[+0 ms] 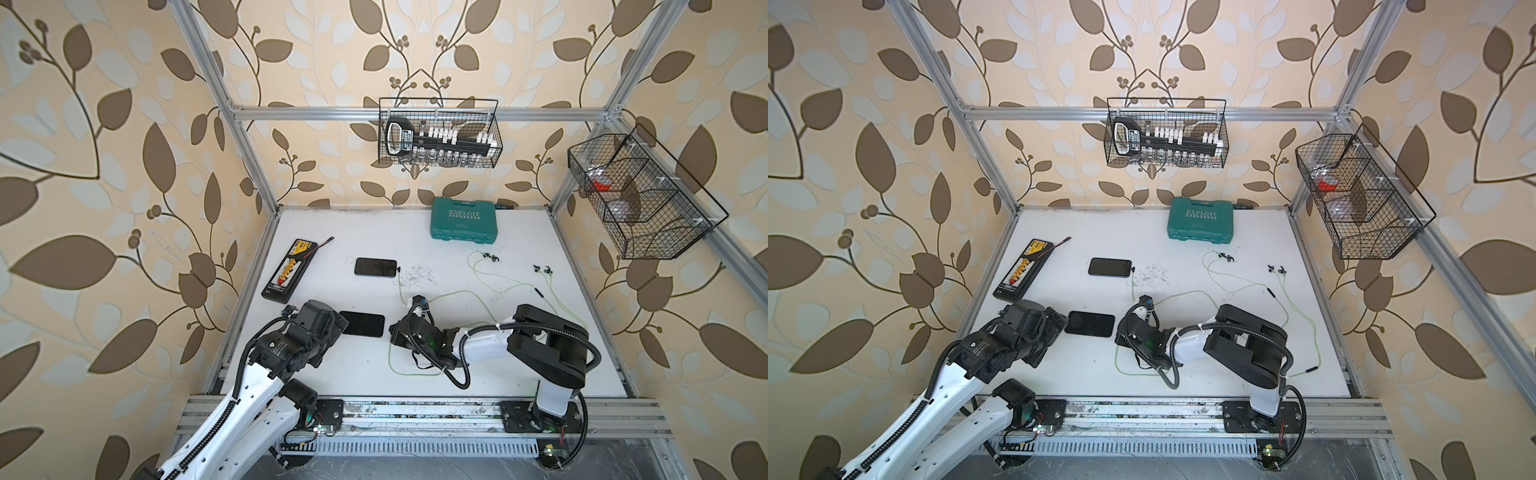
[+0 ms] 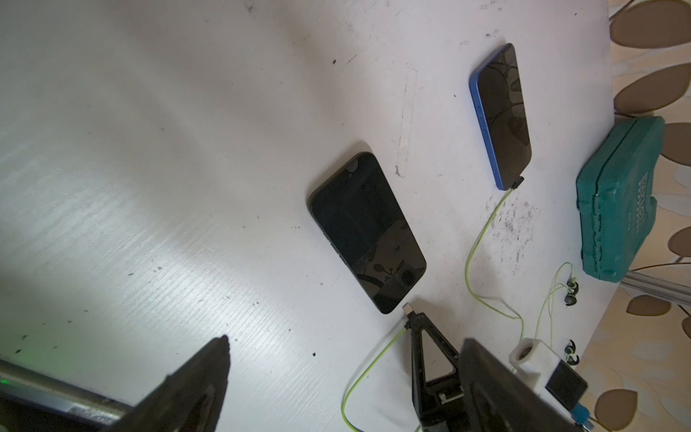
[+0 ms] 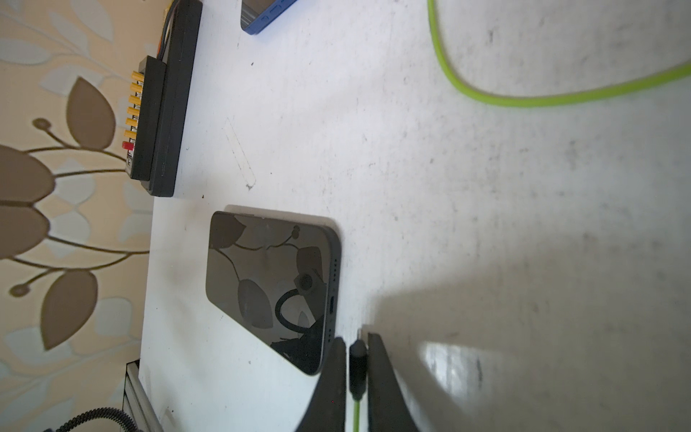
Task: Plug wired earphones into phones
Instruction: Pick up the wired earphone from the center of the board.
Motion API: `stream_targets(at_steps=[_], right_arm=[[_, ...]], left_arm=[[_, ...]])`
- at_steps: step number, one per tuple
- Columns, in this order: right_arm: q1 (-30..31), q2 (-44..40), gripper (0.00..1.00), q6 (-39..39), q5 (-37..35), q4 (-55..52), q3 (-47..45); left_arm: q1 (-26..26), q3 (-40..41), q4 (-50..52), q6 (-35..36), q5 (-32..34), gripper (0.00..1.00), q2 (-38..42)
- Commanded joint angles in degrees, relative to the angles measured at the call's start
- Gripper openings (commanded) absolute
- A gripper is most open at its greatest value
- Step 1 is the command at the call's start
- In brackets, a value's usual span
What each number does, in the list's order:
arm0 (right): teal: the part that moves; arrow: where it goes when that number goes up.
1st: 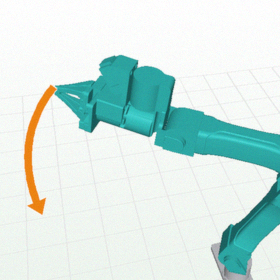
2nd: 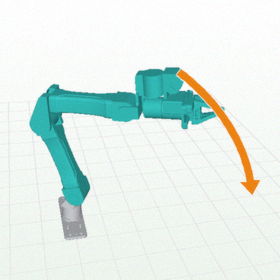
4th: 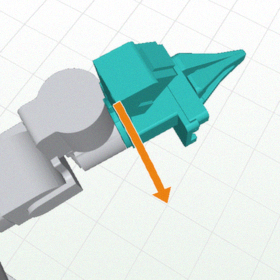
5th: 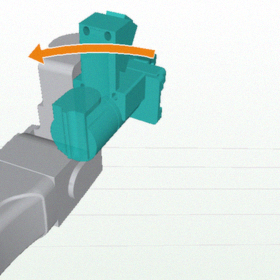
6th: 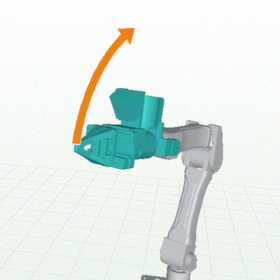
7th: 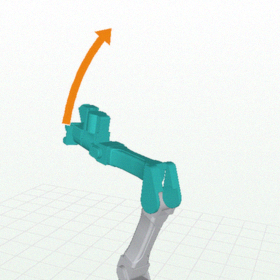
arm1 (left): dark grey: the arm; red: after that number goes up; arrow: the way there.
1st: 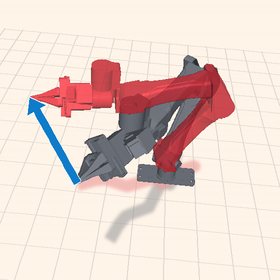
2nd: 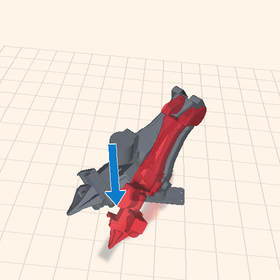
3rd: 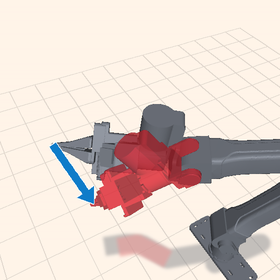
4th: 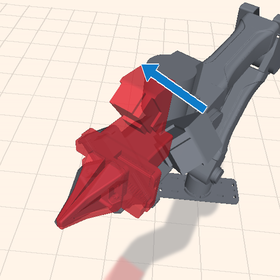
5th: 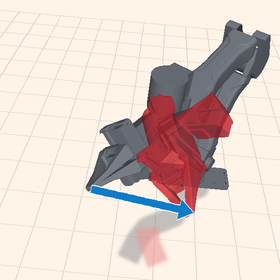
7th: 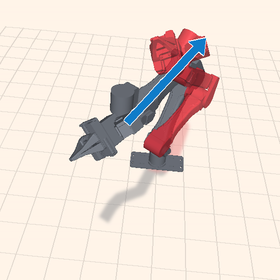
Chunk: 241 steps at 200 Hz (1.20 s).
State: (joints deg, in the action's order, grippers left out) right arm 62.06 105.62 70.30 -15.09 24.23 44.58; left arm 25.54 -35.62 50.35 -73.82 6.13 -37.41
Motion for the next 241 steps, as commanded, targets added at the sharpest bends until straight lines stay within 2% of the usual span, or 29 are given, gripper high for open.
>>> stream_targets(at_steps=[1,59,89,127,169,204,220,241], right_arm=[[-0.19,-0.77,0.08,0.83,-1.3,0.29,-0.84],[-0.19,-1.76,0.06,0.47,-0.34,1.58,-1.86],[-0.89,-4.3,0.02,-1.18,2.43,7.51,-5.4],[-1.93,-10.25,0.0,-4.74,5.95,9.34,-9.07],[-5.4,-22.48,0.0,-9.77,9.63,7.49,-17.07],[-12.35,-32.98,0.0,-18.68,18.66,3.96,-20.92],[-15.39,-35.16,0.0,-22.4,23.35,2.95,-21.27],[-18.87,-35.58,0.0,-25.73,28.96,2.72,-20.96]], left_arm=[[0.39,0.54,-1.04,-0.09,0.11,0.95,-0.4],[0.39,0.42,-0.7,-0.58,0.16,0.95,-0.94],[0.39,-0.32,-0.34,-2.54,-1.17,0.96,-2.37],[0.47,-1.97,-0.92,-6.35,-2.81,0.95,-6.47],[3.09,-4.19,-1.48,-14.01,-2.47,0.96,-14.36],[8.24,-5.9,-6.13,-21.17,-2.56,0.97,-23.03],[8.72,-6.48,-8.03,-23.9,-4.27,0.97,-26.7],[10.04,-8.53,-8.49,-27.01,-2.91,0.99,-30.38]])
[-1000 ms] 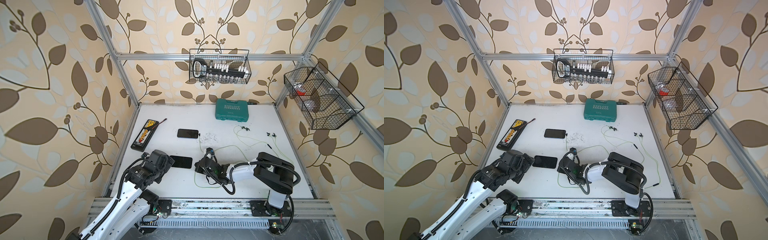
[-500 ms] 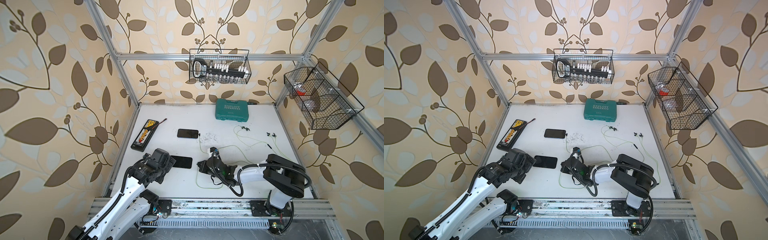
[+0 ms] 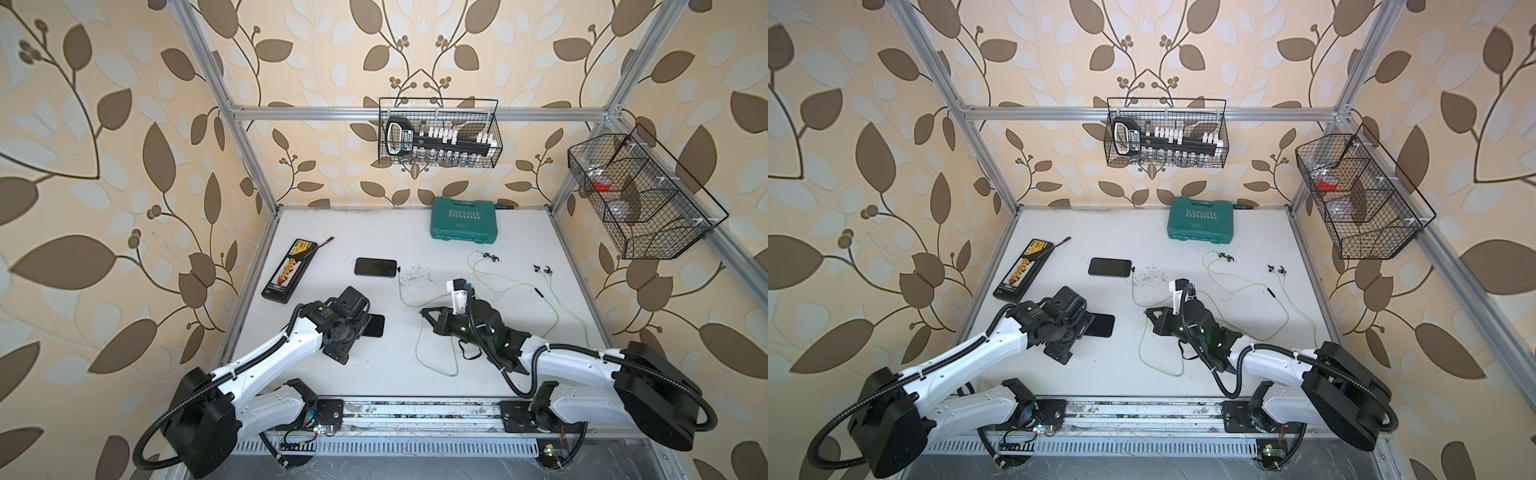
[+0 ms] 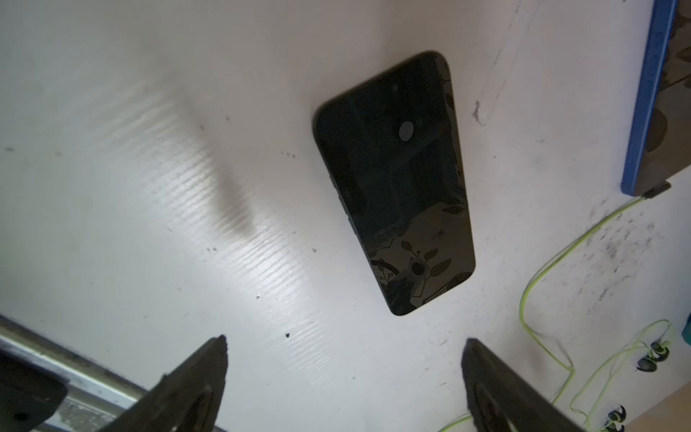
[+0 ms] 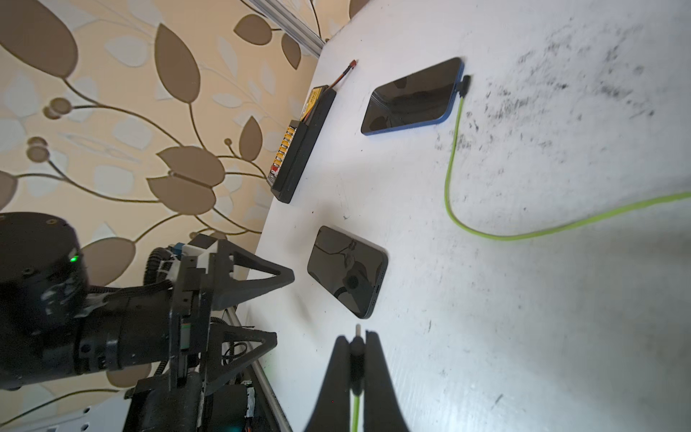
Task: Plug wired earphones into phones
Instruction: Pick up the wired earphone from the center of the board.
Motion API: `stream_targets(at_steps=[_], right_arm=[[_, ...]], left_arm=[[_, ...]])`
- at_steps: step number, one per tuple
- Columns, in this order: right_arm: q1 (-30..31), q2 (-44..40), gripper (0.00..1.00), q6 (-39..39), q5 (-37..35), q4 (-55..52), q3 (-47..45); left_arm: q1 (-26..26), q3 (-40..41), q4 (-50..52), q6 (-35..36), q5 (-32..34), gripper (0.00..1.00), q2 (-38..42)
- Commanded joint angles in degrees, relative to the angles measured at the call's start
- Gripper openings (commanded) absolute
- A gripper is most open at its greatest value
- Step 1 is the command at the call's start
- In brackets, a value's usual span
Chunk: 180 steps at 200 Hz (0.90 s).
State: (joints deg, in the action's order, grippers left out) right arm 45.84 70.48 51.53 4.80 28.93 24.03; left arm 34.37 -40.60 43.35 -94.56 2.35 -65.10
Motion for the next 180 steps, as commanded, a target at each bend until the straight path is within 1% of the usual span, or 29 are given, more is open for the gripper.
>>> stream_targets(at_steps=[1,20,43,68,82,93,97,106,127,146,180], right_arm=[[-2.76,-0.34,0.0,-7.05,9.3,-1.92,-0.36],[-4.6,2.3,0.0,-8.59,13.52,-0.13,0.6],[-4.8,6.6,0.0,-10.63,16.73,3.33,1.59],[-4.76,10.29,0.0,-12.12,17.87,8.89,0.07],[-4.67,11.25,0.0,-13.27,17.1,9.41,-0.38],[-4.3,10.61,0.0,-14.85,15.16,8.05,-0.37],[-4.13,10.23,0.0,-15.3,14.37,7.5,-0.46],[-3.86,9.18,0.0,-16.39,12.95,6.77,-0.83],[-2.5,7.19,0.0,-18.3,9.38,4.65,-1.27],[-1.92,6.94,0.0,-18.48,8.9,4.51,-1.35],[0.04,8.17,0.0,-18.21,8.08,5.09,-0.96]], left_arm=[[1.26,-3.67,-1.51,-6.39,0.97,0.99,-2.89],[1.45,-5.75,-1.25,-8.07,1.23,0.99,-6.24],[1.49,-8.93,3.17,-11.23,2.16,0.99,-10.75],[1.51,-8.89,1.9,-14.07,2.65,0.99,-13.76],[1.45,-9.0,0.33,-14.8,2.78,0.99,-15.37],[1.37,-10.03,0.45,-14.78,3.45,0.99,-16.99],[1.22,-10.54,0.64,-14.53,3.89,0.99,-17.07],[0.72,-11.8,1.4,-13.89,4.57,0.99,-20.13],[-1.27,-13.9,2.09,-11.82,3.93,0.99,-23.38],[-1.86,-14.7,1.43,-11.48,3.36,0.99,-25.56],[-2.81,-15.47,1.04,-11.62,4.27,0.99,-27.86]])
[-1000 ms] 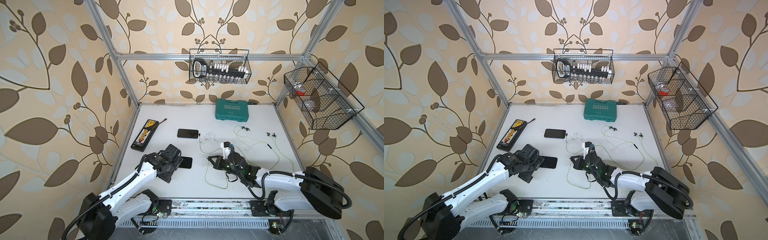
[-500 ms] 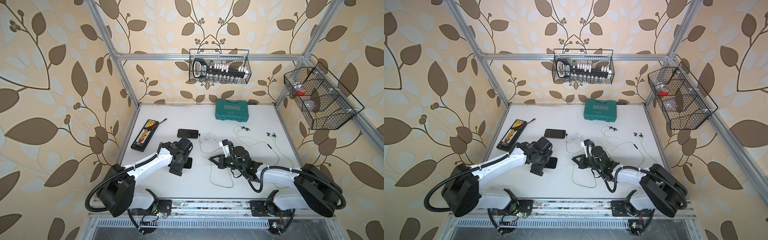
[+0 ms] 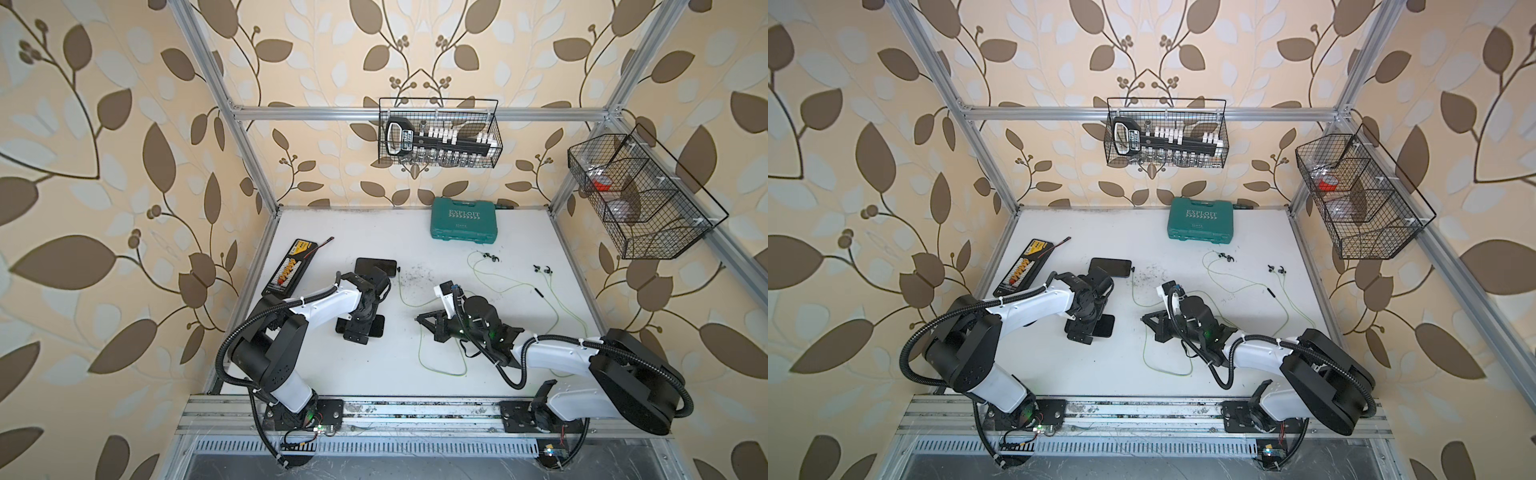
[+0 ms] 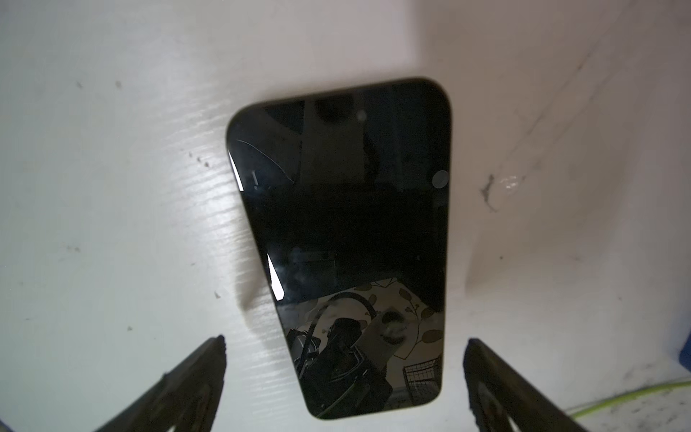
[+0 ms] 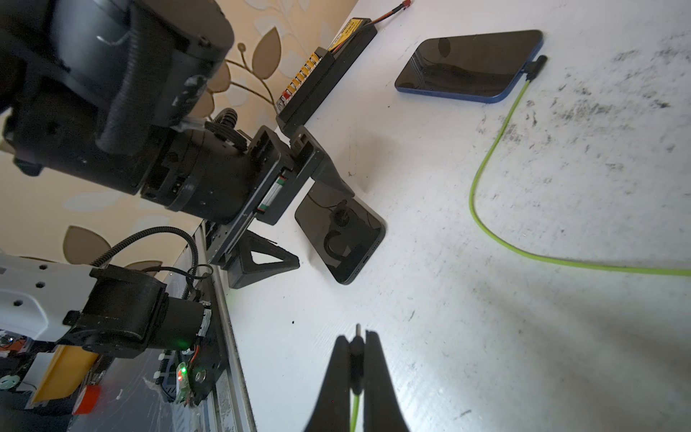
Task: Plug wired earphones into phones
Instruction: Pick up the wired earphone from the center of the board.
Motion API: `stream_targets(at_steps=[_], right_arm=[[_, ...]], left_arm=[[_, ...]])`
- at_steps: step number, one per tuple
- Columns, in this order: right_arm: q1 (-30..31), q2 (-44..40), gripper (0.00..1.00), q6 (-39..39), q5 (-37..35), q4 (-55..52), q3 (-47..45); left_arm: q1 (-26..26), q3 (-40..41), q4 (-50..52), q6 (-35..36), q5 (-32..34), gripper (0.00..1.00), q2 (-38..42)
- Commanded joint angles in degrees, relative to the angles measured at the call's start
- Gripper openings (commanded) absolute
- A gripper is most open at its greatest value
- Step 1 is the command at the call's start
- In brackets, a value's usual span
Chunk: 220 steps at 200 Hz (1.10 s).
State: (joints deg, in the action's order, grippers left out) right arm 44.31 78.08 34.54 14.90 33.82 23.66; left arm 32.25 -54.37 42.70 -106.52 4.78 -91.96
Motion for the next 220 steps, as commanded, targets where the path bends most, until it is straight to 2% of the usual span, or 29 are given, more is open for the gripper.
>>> stream_targets(at_steps=[1,45,74,101,154,181,197,220], right_arm=[[1.65,0.62,0.0,-1.23,-2.09,0.19,-0.57],[4.35,1.54,0.0,-2.47,-4.52,-0.69,0.63],[4.48,1.41,0.0,-2.99,-5.83,-1.39,0.69],[4.46,1.9,0.0,-2.81,-5.67,-1.48,0.95],[4.48,1.87,0.0,-2.64,-6.05,-1.64,1.03],[4.49,2.22,0.0,-2.49,-5.83,-1.63,1.22],[4.48,2.3,0.0,-2.46,-5.84,-1.65,1.21],[4.47,2.27,0.0,-2.41,-5.76,-1.57,1.21]], left_arm=[[-0.69,-1.75,1.69,0.34,1.83,0.99,-1.05],[-1.97,-4.55,2.47,1.74,1.93,0.99,-4.14],[-2.19,-1.9,0.2,-0.48,1.36,0.98,-3.81],[-2.3,-2.55,2.74,-0.97,1.33,0.96,-4.66],[-2.29,-4.91,6.25,-0.27,1.91,0.85,-7.77],[-2.31,-4.02,5.2,-0.62,1.13,0.84,-8.85],[-2.29,-3.02,3.4,-1.05,0.56,0.77,-8.9],[-2.28,-2.32,1.73,-1.26,0.35,0.72,-8.66]])
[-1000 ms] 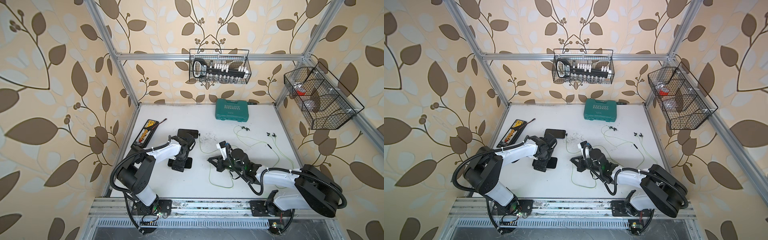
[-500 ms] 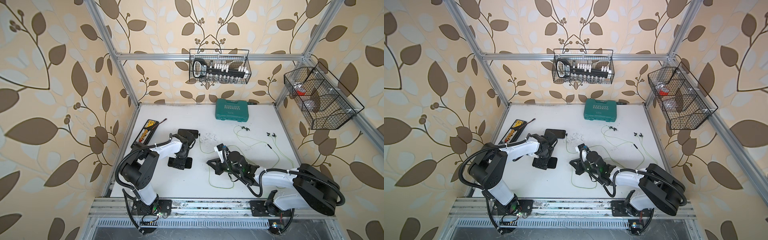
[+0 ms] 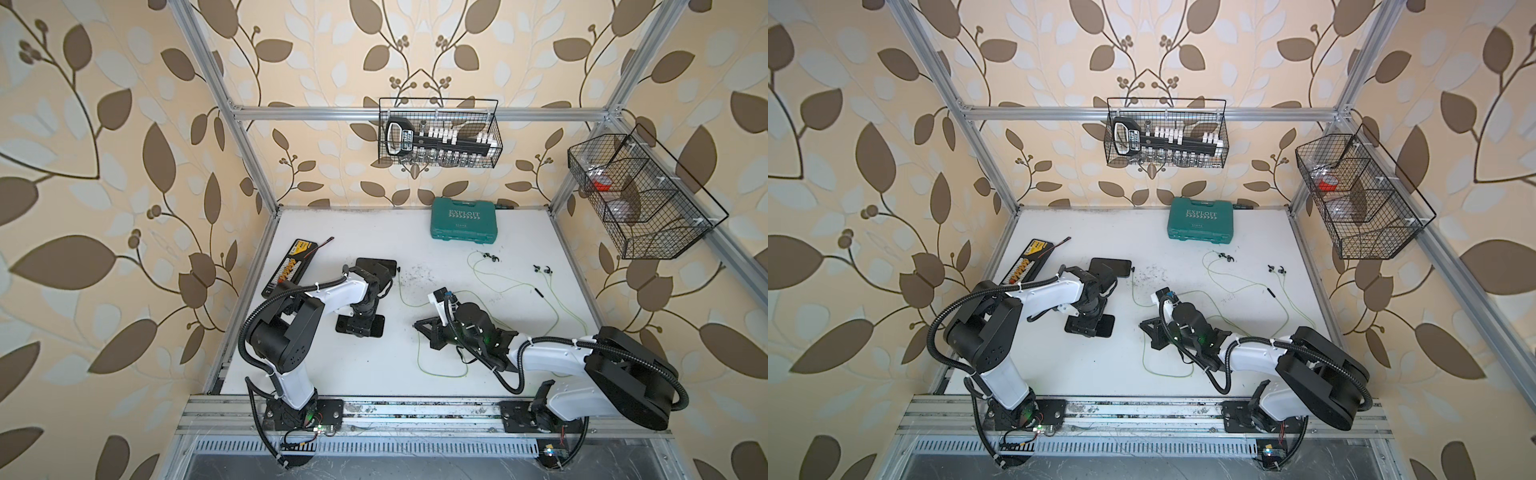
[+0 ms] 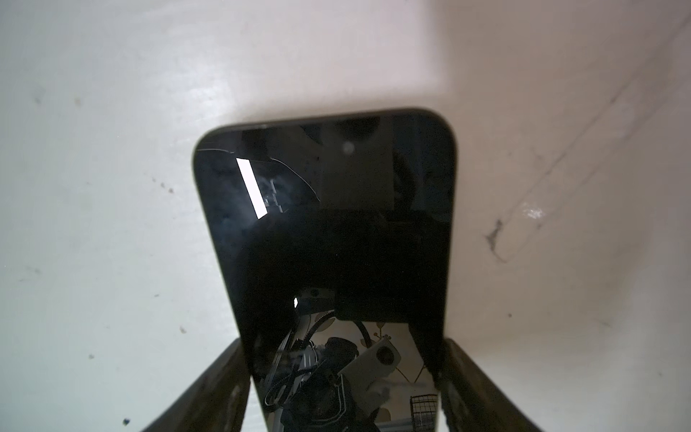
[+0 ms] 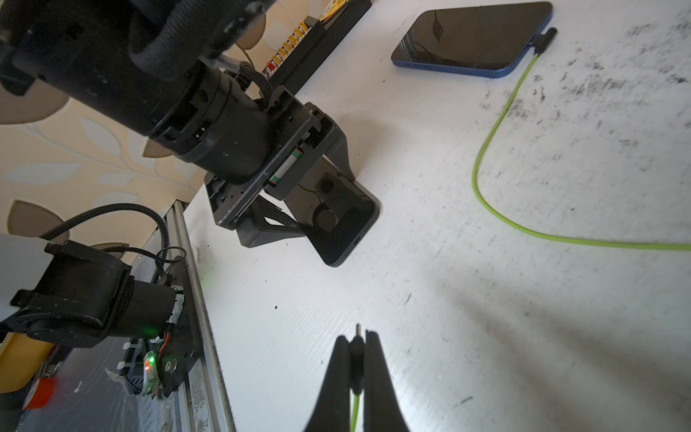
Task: Plug wired earphones into phones
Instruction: Pick up the wired earphone from the center of the board, then pick up the phone at the center of the board.
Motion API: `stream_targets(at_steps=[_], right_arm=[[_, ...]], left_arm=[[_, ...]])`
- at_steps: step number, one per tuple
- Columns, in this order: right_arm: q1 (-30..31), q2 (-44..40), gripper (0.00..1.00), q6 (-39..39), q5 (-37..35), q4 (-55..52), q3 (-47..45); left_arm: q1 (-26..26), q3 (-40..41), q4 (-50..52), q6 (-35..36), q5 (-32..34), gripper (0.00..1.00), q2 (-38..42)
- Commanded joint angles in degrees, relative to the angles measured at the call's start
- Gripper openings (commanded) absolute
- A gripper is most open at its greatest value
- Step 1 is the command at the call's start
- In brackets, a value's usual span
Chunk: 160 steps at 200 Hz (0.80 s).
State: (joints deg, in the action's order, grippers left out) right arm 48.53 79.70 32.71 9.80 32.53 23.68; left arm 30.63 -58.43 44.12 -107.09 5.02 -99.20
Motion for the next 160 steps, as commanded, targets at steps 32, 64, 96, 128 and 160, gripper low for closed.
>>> stream_targets(at_steps=[32,64,96,128,160], right_arm=[[0.26,1.13,0.0,-0.39,0.06,0.37,1.19],[0.33,3.93,0.0,0.82,2.3,1.59,2.02],[0.64,5.87,0.0,1.17,2.9,2.18,2.81],[1.16,8.88,0.0,2.61,4.99,3.61,3.69],[1.91,11.59,0.0,3.74,5.39,4.09,5.31]], left_arm=[[-0.66,2.04,-1.15,-0.65,-0.16,0.68,-1.13],[-0.7,2.8,-2.88,-1.02,-1.13,0.65,-0.31],[-0.68,2.67,-3.28,-0.84,-2.13,0.65,0.8],[-0.69,4.74,-7.21,-1.93,-5.13,0.63,3.2],[-0.7,5.0,-8.5,-1.98,-6.69,0.62,5.59]])
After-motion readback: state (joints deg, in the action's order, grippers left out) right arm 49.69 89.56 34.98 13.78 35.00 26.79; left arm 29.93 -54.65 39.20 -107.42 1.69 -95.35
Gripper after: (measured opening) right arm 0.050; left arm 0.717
